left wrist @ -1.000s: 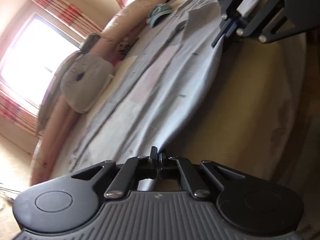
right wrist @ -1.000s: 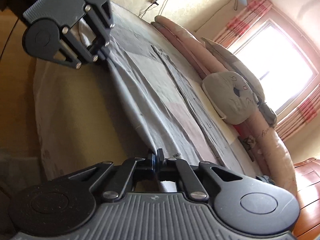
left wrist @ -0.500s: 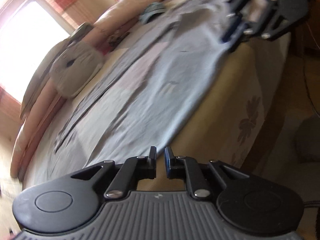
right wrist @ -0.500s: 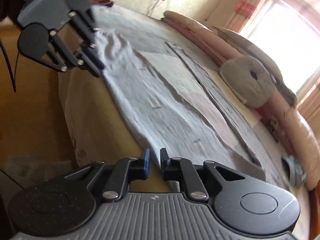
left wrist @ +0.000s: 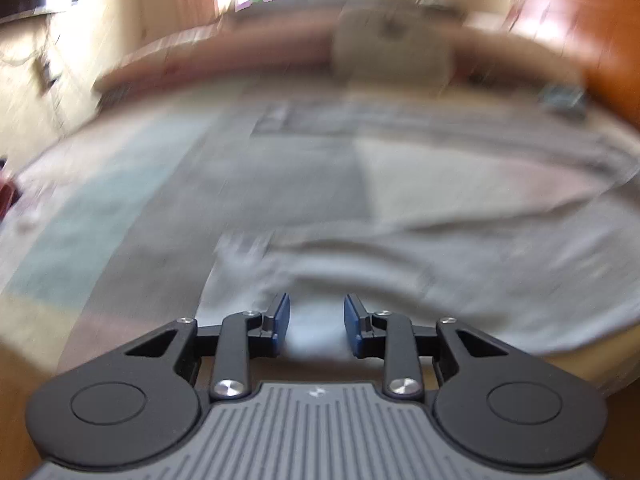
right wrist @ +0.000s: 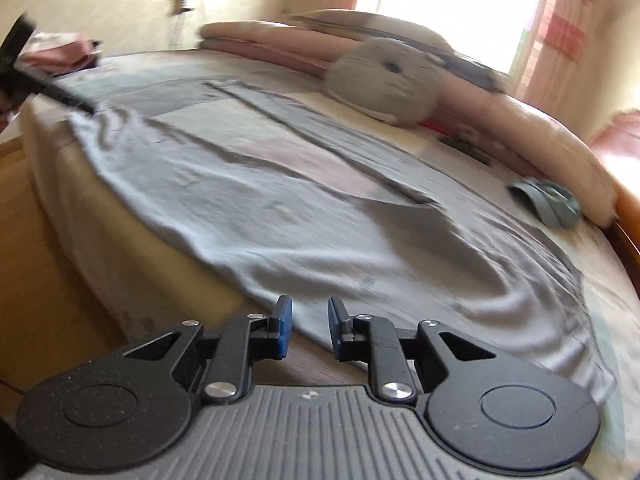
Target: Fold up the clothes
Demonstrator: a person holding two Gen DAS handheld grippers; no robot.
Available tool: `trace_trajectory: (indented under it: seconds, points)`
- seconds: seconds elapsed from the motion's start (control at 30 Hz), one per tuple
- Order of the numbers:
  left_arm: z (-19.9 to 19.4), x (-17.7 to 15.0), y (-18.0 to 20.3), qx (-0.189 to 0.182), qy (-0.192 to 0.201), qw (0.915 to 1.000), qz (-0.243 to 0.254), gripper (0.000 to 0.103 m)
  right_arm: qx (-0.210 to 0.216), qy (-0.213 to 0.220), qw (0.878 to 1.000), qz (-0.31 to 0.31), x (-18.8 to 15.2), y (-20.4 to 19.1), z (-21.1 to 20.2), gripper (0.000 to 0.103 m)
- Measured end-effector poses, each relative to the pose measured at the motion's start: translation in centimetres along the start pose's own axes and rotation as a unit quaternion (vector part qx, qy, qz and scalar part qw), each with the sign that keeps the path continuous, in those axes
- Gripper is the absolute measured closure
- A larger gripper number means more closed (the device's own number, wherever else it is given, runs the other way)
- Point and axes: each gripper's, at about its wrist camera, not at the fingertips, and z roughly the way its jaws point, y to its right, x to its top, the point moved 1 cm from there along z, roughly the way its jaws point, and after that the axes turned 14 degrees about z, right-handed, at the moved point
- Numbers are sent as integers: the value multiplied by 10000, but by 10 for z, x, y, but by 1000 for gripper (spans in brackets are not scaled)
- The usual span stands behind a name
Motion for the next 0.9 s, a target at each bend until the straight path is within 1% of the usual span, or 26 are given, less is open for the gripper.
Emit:
trace_trajectory:
  seconds: [0.07, 0.1, 0.13, 0.17, 0.2, 0.23, 0.27, 0.3, 0.33, 0.37, 0.43, 0.5, 0.57, 0.63, 0.67, 0.7, 0.73, 0.8, 0.87, 0.9]
  points:
    - [0, -4, -3, 105, 62, 9999, -58, 65, -287, 2, 9991, 306, 0, 21, -1, 75]
    - [-1, -3, -4, 199, -8, 9998, -95, 66, -405, -14, 9980, 481, 0, 32, -1, 75]
    - [-2, -1, -3, 383, -120, 9992, -26, 66, -512, -37, 9965, 660, 0, 43, 0, 74]
    - [-3, 3, 1, 587, -210, 9979, 147, 72, -639, -73, 9941, 869, 0, 57, 2, 74]
    - [-5, 8, 5, 668, -210, 9972, 272, 75, -737, -89, 9921, 1014, 0, 68, 4, 74]
    - [-10, 14, 10, 557, -67, 9979, 325, 74, -801, -97, 9907, 1097, 1, 78, 7, 73]
    - [-15, 19, 14, 446, 75, 9983, 378, 71, -870, -104, 9893, 1168, 2, 88, 12, 73]
    - [-19, 26, 20, 265, 243, 9986, 397, 70, -918, -100, 9880, 1234, 5, 96, 17, 73]
    - [-22, 35, 28, -22, 450, 9983, 362, 67, -902, -93, 9874, 1298, 8, 102, 23, 71]
    - [-23, 42, 37, -281, 597, 9972, 356, 65, -867, -86, 9868, 1363, 10, 107, 30, 66]
    - [-16, 52, 55, -707, 703, 9941, 435, 64, -853, -88, 9852, 1484, 13, 116, 42, 63]
    - [-8, 59, 72, -1082, 764, 9899, 512, 64, -871, -196, 9827, 1625, 8, 125, 51, 61]
    - [6, 54, 80, -1127, 524, 9909, 514, 63, -773, -174, 9782, 1920, -1, 137, 45, 55]
    - [14, 46, 82, -1054, 316, 9932, 383, 60, -815, -240, 9745, 2079, -6, 145, 35, 55]
    - [11, 46, 81, -1049, 284, 9935, 340, 59, -851, -318, 9735, 2099, -5, 147, 32, 55]
    - [10, 51, 80, -1017, 137, 9942, 337, 59, -889, -408, 9727, 2103, -2, 149, 29, 55]
    - [7, 57, 79, -969, 39, 9947, 349, 59, -877, -462, 9737, 2052, 5, 149, 29, 55]
    - [0, 73, 79, -848, 70, 9954, 448, 58, -794, -480, 9779, 1874, 26, 147, 30, 55]
    - [-5, 89, 83, -868, 164, 9948, 507, 51, -649, -383, 9825, 1702, 56, 144, 41, 55]
    - [-6, 98, 86, -914, 206, 9943, 513, 50, -575, -334, 9845, 1622, 72, 143, 47, 55]
